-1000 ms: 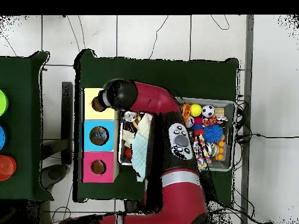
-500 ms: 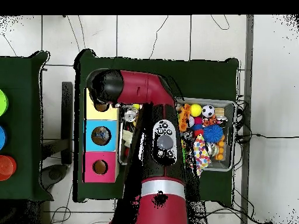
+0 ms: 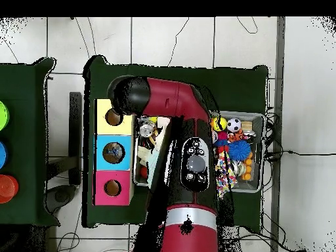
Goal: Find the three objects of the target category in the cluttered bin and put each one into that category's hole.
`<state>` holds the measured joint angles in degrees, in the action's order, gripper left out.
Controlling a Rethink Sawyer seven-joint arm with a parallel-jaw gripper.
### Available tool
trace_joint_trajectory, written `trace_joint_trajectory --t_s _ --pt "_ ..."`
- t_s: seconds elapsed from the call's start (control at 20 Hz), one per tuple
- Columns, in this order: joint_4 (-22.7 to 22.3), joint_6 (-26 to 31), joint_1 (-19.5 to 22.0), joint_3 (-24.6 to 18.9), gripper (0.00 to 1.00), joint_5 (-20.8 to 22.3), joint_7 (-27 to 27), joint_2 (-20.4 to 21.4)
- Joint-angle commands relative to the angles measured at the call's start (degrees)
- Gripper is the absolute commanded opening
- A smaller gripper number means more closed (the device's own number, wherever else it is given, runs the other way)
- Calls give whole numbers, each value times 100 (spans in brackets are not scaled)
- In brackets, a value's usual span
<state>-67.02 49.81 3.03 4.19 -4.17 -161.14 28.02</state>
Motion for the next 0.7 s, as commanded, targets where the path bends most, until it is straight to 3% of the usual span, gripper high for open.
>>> trace_joint_trajectory --t_s 0.05,0.4,0.7 --pt "-384 -308 386 119 0 100 -335 -79" --pt "-556 -935 541 -326 0 30 -61 -504" --pt "-835 -991 797 -734 0 -178 256 -447"
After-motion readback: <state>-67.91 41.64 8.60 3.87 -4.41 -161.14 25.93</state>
